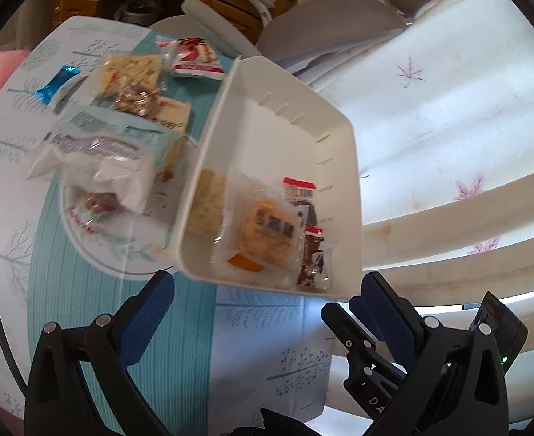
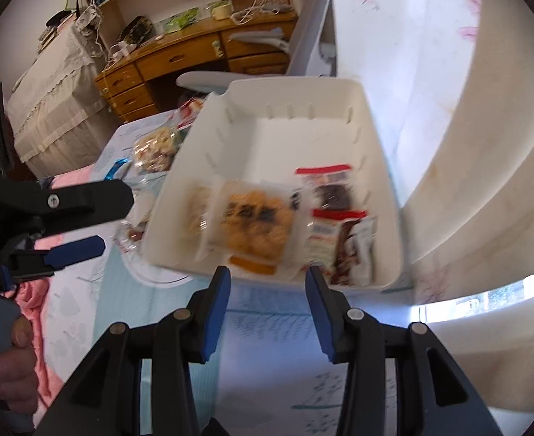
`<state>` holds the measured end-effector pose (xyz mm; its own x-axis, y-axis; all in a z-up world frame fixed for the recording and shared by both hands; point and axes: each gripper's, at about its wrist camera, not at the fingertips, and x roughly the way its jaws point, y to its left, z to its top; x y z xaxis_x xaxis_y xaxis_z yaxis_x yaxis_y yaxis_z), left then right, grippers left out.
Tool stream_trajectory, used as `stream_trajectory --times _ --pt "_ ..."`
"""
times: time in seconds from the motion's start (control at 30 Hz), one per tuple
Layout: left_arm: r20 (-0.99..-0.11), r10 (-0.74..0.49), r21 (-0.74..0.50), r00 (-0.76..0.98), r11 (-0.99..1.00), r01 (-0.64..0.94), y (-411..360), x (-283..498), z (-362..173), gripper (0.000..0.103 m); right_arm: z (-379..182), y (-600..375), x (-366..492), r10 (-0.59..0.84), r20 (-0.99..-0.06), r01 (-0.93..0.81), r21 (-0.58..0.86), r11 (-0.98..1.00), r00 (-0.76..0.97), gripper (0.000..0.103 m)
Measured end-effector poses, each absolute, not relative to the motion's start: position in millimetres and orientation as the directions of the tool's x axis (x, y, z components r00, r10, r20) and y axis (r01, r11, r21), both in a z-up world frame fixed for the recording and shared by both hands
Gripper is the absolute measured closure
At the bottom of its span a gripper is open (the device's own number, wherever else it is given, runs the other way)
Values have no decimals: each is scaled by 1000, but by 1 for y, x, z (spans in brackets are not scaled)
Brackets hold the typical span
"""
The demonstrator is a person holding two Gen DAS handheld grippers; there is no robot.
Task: Organize snacks
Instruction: 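Carry the puff bag and brown packet over the white tray and release both inside, then withdraw both open grippers from the tray toward the remaining snacks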
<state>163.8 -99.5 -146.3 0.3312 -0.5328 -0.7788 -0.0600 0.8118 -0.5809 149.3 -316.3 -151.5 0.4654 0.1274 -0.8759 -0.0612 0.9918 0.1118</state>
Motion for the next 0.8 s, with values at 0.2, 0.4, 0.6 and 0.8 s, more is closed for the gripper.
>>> stream_trajectory --times 0.2,0.4,0.6,0.8 --pt "-801 -503 -547 326 836 -54 -68 145 -147 1 -161 -289 141 167 -902 -55 158 986 397 60" --pt "-844 -449 -481 294 875 -43 -30 127 -148 1 -175 -261 134 216 -925 6 229 973 312 60" --pt "-890 -353 -363 288 932 20 8 116 -143 1 -185 -224 127 235 -934 57 259 964 268 50" --pt "-908 -300 -283 292 954 101 40 116 -135 1 -186 -183 122 254 -926 87 288 954 279 49"
